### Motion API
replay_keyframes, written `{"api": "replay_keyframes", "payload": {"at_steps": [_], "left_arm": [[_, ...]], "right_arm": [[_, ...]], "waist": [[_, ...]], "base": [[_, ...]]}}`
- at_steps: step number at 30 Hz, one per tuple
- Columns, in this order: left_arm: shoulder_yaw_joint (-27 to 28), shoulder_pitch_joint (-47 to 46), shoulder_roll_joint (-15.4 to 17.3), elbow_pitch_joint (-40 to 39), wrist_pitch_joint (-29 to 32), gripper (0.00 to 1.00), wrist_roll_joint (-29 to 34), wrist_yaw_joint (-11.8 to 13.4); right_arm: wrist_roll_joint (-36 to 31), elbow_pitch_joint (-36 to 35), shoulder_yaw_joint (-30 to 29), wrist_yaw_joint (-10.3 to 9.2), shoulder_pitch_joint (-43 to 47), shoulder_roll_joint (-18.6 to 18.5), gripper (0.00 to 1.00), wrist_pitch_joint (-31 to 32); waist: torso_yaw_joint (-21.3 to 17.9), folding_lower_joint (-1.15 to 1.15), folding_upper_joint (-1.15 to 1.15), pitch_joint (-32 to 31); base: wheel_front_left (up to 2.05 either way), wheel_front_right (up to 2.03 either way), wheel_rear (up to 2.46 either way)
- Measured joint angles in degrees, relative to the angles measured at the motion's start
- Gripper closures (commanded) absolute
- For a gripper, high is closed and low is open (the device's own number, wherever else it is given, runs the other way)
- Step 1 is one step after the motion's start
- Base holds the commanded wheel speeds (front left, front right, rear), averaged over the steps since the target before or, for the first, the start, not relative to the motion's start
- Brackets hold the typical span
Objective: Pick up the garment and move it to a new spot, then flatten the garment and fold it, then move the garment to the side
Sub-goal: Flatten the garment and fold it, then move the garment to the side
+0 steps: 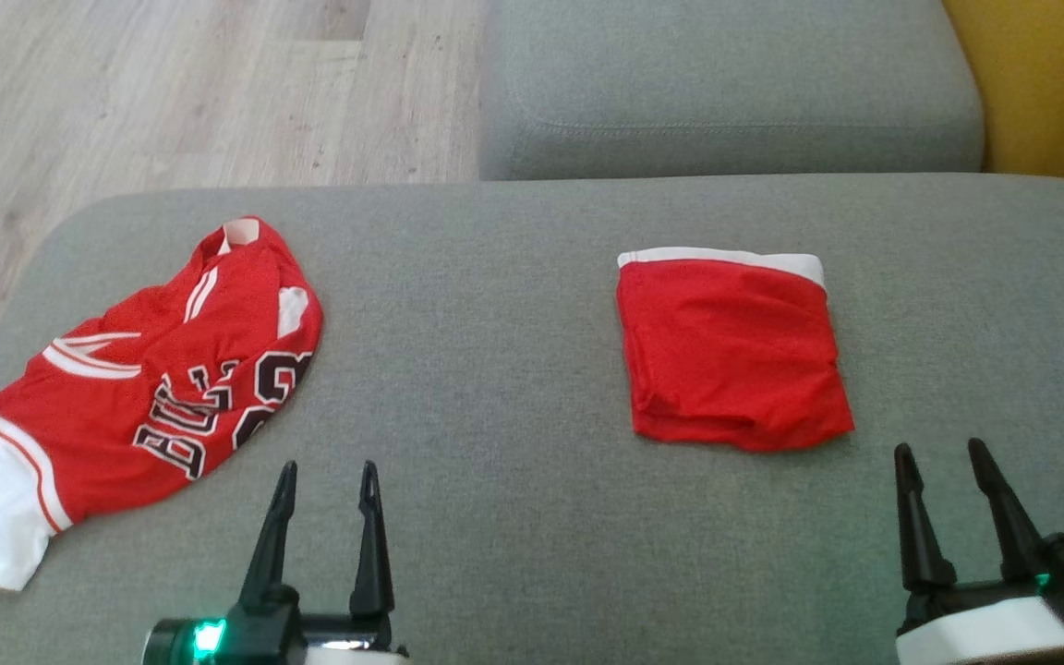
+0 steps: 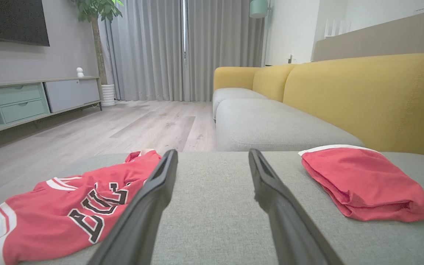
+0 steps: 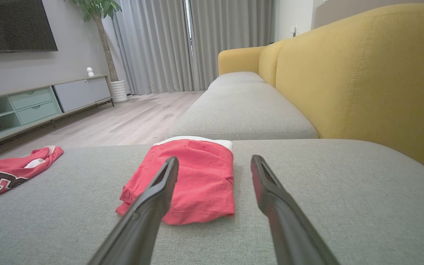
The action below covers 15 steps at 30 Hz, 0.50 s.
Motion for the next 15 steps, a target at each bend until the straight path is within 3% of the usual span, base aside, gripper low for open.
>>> {"api": "replay_keyframes", "payload": {"at_steps": [5, 15], "left_arm": [[0.67, 1.82, 0.03, 0.25, 0.0, 0.0, 0.65, -0.53], [0.69, 2.24, 0.03, 1.14, 0.0, 0.0, 1.23, -1.01]], "right_arm": [[-1.86, -1.35, -1.77, 0.0, 1.29, 2.55, 0.0, 0.0], [-2.3, -1.53, -1.94, 0.01, 1.76, 2.83, 0.0, 0.0]], "waist": [[-0.51, 0.0, 0.0, -0.57], [-0.31, 0.01, 0.0, -0.52]], "base": [[0.0, 0.0, 0.0], [0.0, 0.0, 0.0]]}}
